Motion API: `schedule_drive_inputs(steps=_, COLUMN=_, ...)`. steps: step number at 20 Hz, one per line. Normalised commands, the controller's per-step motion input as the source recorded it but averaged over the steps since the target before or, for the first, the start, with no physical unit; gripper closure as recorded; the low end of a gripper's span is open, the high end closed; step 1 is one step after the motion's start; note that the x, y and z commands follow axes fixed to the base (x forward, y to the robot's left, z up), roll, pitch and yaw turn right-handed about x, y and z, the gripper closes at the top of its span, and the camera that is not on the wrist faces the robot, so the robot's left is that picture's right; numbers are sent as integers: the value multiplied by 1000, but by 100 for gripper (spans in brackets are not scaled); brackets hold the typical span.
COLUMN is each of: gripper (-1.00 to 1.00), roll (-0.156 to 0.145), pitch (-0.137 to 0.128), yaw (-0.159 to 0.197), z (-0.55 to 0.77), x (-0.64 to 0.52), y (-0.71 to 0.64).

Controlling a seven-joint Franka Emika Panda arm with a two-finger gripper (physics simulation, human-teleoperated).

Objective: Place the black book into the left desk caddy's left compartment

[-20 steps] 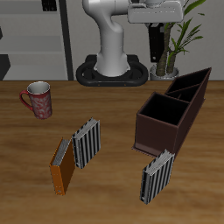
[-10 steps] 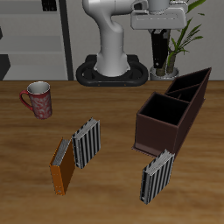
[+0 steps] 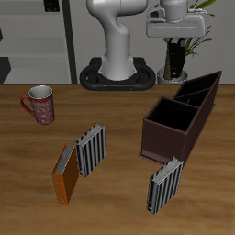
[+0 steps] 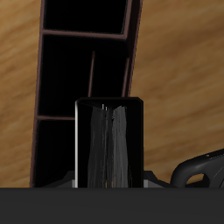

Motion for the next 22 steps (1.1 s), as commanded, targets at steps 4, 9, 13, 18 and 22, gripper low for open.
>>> schedule_drive_inputs(steps=4, gripper=100, roll=40, pitch=-30, yaw=32, z=-5, x=-41, y=227)
schedule_drive_inputs(steps=9, gripper=100, roll=1, pitch=-1, yaw=4, z=-51, x=71, y=52)
schedule_drive_inputs(steps=13, gripper=100, roll=1, pitch=25, yaw=9, z=-102, x=126, y=48)
schedule_drive_inputs(steps=18, gripper=100, roll=6, pitch=40, yaw=-17, z=-148, x=65, y=70)
schedule_drive_inputs(steps=22, gripper=100, roll=37, pitch=3, yaw=4, z=-42, x=-73, y=133)
